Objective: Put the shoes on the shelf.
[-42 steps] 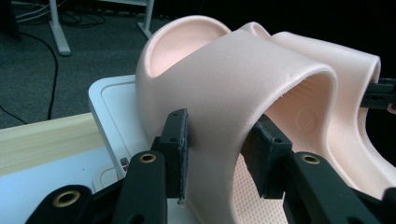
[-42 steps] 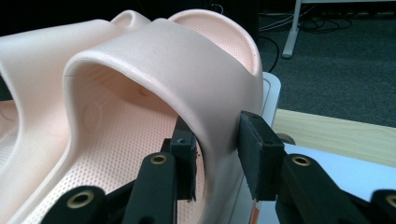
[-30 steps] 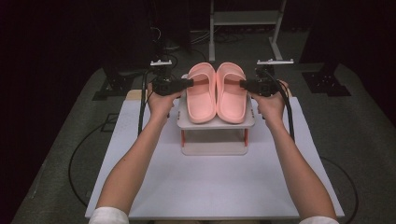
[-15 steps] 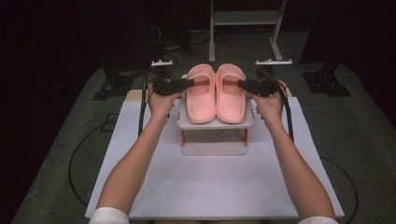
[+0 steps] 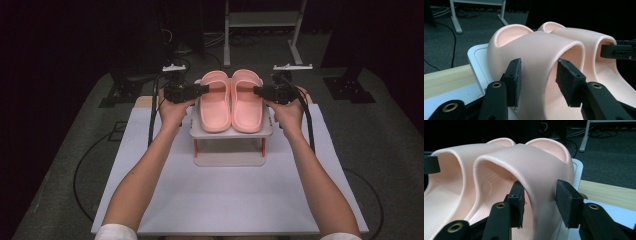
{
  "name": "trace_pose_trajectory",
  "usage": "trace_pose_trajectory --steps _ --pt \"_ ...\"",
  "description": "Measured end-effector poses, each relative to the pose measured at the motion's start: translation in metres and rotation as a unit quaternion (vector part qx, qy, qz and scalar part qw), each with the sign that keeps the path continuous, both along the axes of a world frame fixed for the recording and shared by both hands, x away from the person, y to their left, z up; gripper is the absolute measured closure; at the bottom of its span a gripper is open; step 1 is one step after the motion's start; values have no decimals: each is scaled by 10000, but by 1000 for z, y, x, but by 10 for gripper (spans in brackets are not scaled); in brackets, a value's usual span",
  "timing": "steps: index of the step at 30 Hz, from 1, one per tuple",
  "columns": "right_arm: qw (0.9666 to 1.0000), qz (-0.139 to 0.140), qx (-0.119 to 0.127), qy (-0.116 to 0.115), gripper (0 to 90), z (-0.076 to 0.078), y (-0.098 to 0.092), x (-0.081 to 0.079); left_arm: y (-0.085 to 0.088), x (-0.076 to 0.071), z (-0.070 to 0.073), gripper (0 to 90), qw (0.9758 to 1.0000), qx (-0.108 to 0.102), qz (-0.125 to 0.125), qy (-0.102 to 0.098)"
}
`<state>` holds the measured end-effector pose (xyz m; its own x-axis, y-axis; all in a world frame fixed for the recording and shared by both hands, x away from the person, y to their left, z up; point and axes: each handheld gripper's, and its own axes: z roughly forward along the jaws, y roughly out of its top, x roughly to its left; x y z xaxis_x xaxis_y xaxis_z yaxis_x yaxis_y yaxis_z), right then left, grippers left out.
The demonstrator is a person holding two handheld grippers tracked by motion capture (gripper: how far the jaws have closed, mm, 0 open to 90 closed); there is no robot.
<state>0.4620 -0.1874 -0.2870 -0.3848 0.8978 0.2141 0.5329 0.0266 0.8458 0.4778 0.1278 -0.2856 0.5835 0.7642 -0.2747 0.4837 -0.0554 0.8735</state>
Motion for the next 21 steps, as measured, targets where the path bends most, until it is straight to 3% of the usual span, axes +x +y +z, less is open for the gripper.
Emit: trace_pose_trajectory --steps 5,21 --pt "9999 53 89 -33 546 4 -3 -5 0 -4 2 528 10000 74 -10 -41" --pt "9990 324 229 -195 505 5 -13 -23 1 -23 9 498 9994 -133 -286 -168"
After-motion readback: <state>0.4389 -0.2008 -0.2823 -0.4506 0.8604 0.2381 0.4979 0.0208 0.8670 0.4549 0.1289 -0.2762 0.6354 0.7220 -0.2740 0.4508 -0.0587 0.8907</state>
